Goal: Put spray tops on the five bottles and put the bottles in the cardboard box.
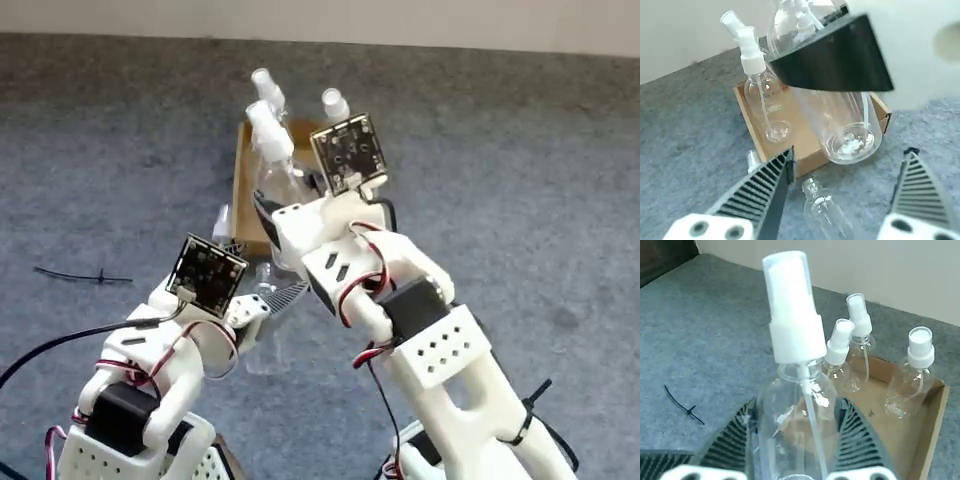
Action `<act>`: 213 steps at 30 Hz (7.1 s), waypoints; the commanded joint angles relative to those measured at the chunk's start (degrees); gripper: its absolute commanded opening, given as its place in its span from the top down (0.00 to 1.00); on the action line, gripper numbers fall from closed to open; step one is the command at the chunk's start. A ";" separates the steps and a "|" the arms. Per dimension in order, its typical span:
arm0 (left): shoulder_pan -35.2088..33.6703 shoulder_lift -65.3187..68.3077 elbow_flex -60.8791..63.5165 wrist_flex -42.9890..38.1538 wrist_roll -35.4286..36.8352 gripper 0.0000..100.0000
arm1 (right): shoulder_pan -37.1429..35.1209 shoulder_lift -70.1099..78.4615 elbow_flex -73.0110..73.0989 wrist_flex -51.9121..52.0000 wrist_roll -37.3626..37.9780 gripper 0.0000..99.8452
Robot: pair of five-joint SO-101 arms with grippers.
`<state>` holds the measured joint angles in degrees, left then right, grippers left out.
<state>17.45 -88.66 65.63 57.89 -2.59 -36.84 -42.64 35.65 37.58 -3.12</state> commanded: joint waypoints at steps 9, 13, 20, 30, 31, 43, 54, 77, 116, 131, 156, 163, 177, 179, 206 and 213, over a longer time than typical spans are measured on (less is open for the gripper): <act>-4.18 0.04 6.11 -10.99 -1.49 0.69 | -0.40 -5.41 -3.21 7.52 -0.53 1.00; -4.44 0.04 6.11 -10.99 -1.67 0.69 | -0.22 -5.76 -3.12 7.60 -0.44 1.00; -4.44 0.04 6.46 -11.16 -1.76 0.69 | 4.00 -6.29 -3.12 7.78 -0.44 1.00; -4.44 0.04 6.55 -11.16 -1.85 0.69 | 3.82 -6.29 -3.56 13.85 -0.44 1.00; -4.44 0.04 6.55 -10.99 -1.85 0.69 | 3.82 -6.29 -3.56 13.76 -0.44 1.00; -4.00 -0.48 2.42 -7.21 -1.49 0.69 | -0.13 -5.85 -3.12 5.14 -0.88 1.00; -4.44 -0.48 5.32 -9.58 -1.85 0.69 | -2.95 -6.37 -4.35 13.32 -0.70 1.00; -7.96 -0.57 5.41 -10.37 -1.67 0.69 | 6.90 1.36 -4.53 -0.22 3.16 1.00; -20.62 -0.57 6.37 -9.23 3.69 0.80 | 13.85 33.63 21.41 -67.12 5.10 1.00; -20.53 -0.57 6.46 -9.23 3.69 0.80 | 14.37 36.97 16.48 -67.21 5.10 1.00; -20.53 -0.57 6.55 -9.23 3.69 0.80 | 15.25 40.13 14.90 -67.21 5.10 1.00; -20.53 -0.57 6.55 -9.23 3.60 0.80 | 15.25 42.15 13.49 -67.21 5.10 1.00; -20.53 -0.57 6.55 -9.23 3.52 0.80 | 14.99 42.07 13.93 -67.21 5.36 0.87; -20.53 -0.57 6.64 -9.23 3.52 0.80 | 14.99 42.07 13.93 -67.21 5.45 0.84; -20.53 -0.48 8.22 -10.90 3.52 0.80 | 13.49 41.98 13.49 -66.68 5.45 0.73; -20.53 -0.48 8.22 -10.90 3.52 0.80 | 13.41 41.98 13.49 -66.68 5.19 0.73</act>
<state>-2.51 -88.66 74.24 48.40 0.66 -22.86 0.00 52.26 -28.26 1.71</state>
